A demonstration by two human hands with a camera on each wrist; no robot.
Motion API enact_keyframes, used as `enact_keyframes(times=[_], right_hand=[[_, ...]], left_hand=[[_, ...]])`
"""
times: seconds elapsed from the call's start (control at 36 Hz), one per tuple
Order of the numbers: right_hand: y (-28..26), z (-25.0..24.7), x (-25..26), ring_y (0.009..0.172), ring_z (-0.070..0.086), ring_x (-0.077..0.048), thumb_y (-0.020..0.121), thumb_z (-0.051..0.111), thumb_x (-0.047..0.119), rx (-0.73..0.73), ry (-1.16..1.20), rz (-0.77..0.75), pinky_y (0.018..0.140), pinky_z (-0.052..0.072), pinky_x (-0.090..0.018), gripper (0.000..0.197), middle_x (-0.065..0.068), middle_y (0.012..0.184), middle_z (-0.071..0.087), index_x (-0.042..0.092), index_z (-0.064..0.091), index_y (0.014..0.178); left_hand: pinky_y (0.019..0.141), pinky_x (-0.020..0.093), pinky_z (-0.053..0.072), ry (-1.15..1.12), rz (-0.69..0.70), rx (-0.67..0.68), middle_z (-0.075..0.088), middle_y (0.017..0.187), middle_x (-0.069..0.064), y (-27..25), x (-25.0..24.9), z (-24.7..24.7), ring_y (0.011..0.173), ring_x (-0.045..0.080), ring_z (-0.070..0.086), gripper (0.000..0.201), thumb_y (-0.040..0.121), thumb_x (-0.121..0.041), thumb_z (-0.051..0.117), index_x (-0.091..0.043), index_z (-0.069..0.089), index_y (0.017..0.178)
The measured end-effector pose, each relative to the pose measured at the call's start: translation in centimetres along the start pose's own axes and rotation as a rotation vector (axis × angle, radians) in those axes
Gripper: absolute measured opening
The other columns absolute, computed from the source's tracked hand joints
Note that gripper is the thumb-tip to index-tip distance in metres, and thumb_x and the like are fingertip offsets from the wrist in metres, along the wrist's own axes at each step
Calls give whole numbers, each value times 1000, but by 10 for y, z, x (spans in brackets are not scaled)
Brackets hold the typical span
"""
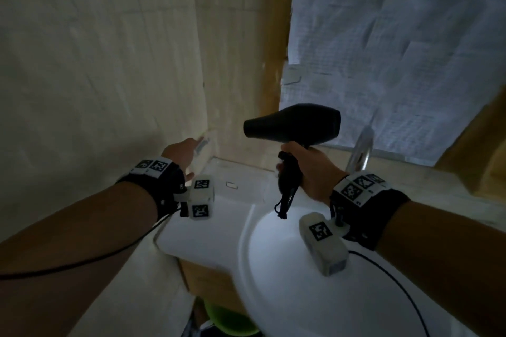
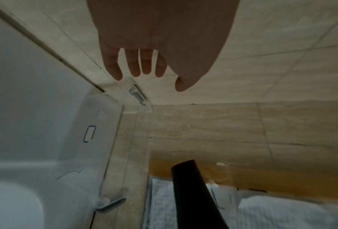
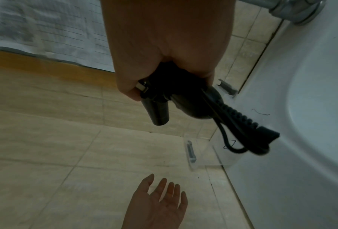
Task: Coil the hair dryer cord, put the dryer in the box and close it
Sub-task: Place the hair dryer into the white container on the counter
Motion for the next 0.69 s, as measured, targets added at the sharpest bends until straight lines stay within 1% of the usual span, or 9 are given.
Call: enact_keyframes(times=[0.14, 0.25, 0.31, 0.39, 0.44, 0.47, 0.53, 0.61, 0.69], right_hand=[[34, 13, -13, 87, 59, -28, 89, 61, 18, -59, 12, 65, 76, 52, -36, 17, -8, 88, 58, 5, 58, 99], [54, 16, -19, 89, 58, -28, 89, 61, 17, -82, 27, 106, 78, 51, -36, 16, -9, 90, 57, 5, 58, 97], [64, 14, -23, 91, 58, -29, 88, 61, 17, -86, 41, 131, 82, 50, -38, 19, -10, 92, 57, 3, 58, 102], [76, 9, -28, 85, 57, -27, 88, 61, 15, -84, 54, 155, 80, 50, -38, 22, -10, 87, 57, 2, 57, 103], [87, 7, -32, 72, 54, -23, 87, 61, 14, -93, 74, 162, 73, 49, -37, 20, -10, 77, 55, 0, 55, 100], [93, 6, -33, 67, 52, -22, 86, 61, 14, -108, 83, 166, 71, 48, -37, 19, -9, 73, 53, 0, 55, 97], [104, 6, -36, 61, 50, -20, 83, 63, 15, -144, 96, 171, 71, 46, -37, 19, -8, 70, 53, 2, 55, 94], [119, 4, -41, 59, 51, -20, 80, 65, 18, -196, 105, 168, 73, 45, -38, 19, -7, 70, 57, 4, 58, 89], [133, 0, -47, 61, 53, -21, 78, 67, 21, -232, 95, 173, 76, 47, -40, 18, -6, 67, 58, 5, 60, 84]], left_hand=[[74, 31, 41, 70, -12, 47, 37, 76, -8, 42, 5, 1, 63, 8, 37, 17, 97, -32, 47, -19, 41, 106], [74, 31, 41, 119, -28, 74, 37, 76, -9, 67, 12, 5, 63, 7, 38, 17, 98, -35, 46, -21, 42, 107], [79, 31, 41, 127, -44, 85, 38, 76, -9, 76, 14, 8, 63, 8, 39, 24, 97, -37, 46, -25, 48, 118], [87, 39, 44, 130, -43, 63, 38, 75, -6, 91, 15, 12, 63, 12, 40, 51, 95, -39, 49, -10, 48, 138], [92, 42, 47, 172, -33, 46, 43, 77, -1, 101, 15, 16, 71, 21, 47, 55, 94, -40, 50, -6, 48, 136], [94, 43, 47, 197, -30, 41, 47, 83, 4, 104, 15, 17, 81, 23, 49, 55, 93, -41, 51, -6, 48, 135], [97, 44, 47, 240, -32, 37, 47, 102, 6, 113, 17, 19, 96, 22, 47, 57, 92, -44, 52, -6, 49, 135], [101, 45, 46, 271, -52, 31, 44, 110, 4, 126, 22, 21, 111, 26, 53, 62, 89, -48, 54, -7, 47, 136], [98, 42, 44, 245, -54, 39, 40, 112, 2, 134, 23, 25, 104, 20, 46, 61, 91, -43, 54, -7, 44, 139]])
Point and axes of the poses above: each hand's wrist, its own y-axis towards the middle knuckle, its own z-axis out of the palm, x = y × z, the point moved 2 cm from there along y, towards the middle knuckle
